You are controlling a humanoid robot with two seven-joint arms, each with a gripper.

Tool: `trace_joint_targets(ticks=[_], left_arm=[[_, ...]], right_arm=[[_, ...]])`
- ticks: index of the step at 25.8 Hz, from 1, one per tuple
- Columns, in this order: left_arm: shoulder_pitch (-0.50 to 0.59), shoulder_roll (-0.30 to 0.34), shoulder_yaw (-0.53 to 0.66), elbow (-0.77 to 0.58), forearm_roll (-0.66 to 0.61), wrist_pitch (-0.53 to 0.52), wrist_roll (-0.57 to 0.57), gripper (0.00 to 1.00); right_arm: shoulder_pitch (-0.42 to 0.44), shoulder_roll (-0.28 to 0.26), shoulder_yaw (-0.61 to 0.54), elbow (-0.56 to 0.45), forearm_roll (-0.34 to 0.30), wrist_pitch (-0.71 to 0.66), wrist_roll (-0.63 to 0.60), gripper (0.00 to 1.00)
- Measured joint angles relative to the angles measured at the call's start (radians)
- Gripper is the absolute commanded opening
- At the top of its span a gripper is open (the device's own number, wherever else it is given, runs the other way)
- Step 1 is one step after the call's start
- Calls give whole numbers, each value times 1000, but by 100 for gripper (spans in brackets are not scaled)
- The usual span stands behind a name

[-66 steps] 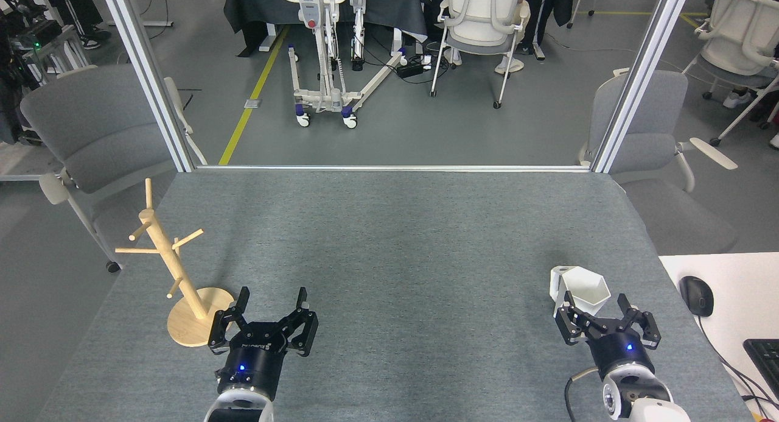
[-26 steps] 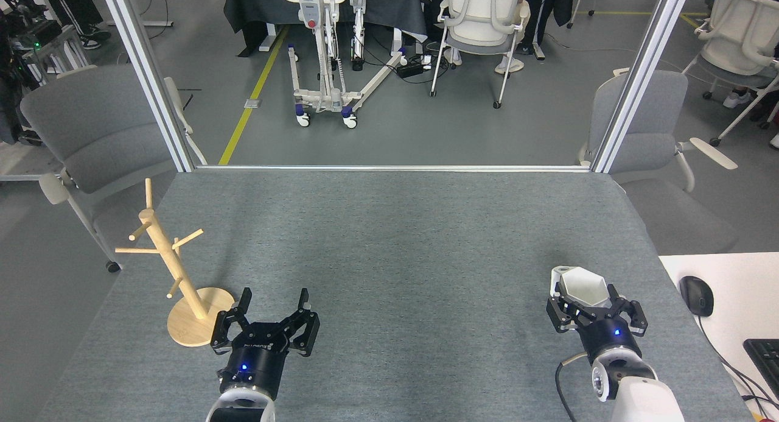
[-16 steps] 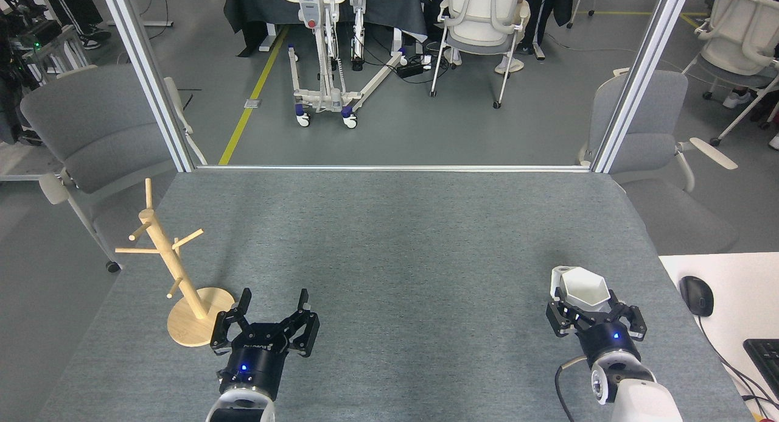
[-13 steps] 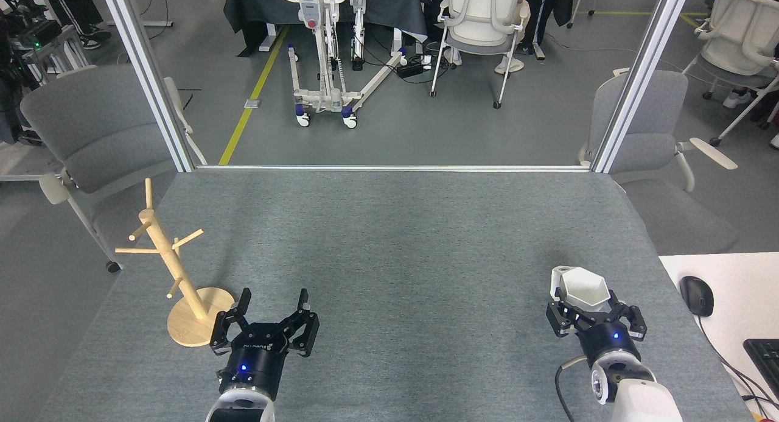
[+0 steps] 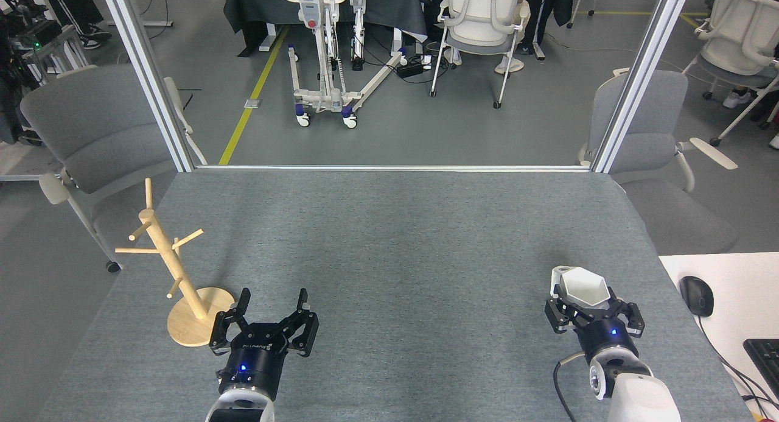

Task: Hang cup on storage rack
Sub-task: 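Close the right gripper on the white cup's rim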

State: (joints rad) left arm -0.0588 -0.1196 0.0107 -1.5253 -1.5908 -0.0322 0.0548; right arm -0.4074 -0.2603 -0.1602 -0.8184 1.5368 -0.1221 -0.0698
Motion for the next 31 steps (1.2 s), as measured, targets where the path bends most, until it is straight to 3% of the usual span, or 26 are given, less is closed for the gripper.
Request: trace_joint_targets(ticks=[24, 26, 29, 31], left_arm=[[-3, -2, 0, 3, 0, -1, 0, 100], [-3, -2, 0, 3, 0, -1, 0, 100], [-3, -2, 0, 4, 0, -1, 0, 100], [-3, -2, 0, 3, 0, -1, 1, 100]], right_arm=[[-67, 3, 16, 92, 42, -1, -2, 97], [-66, 3, 16, 96, 43, -1, -2, 90], [-66, 4, 15, 98, 43, -1, -3, 63], [-67, 4, 15, 98, 43, -1, -17, 57]])
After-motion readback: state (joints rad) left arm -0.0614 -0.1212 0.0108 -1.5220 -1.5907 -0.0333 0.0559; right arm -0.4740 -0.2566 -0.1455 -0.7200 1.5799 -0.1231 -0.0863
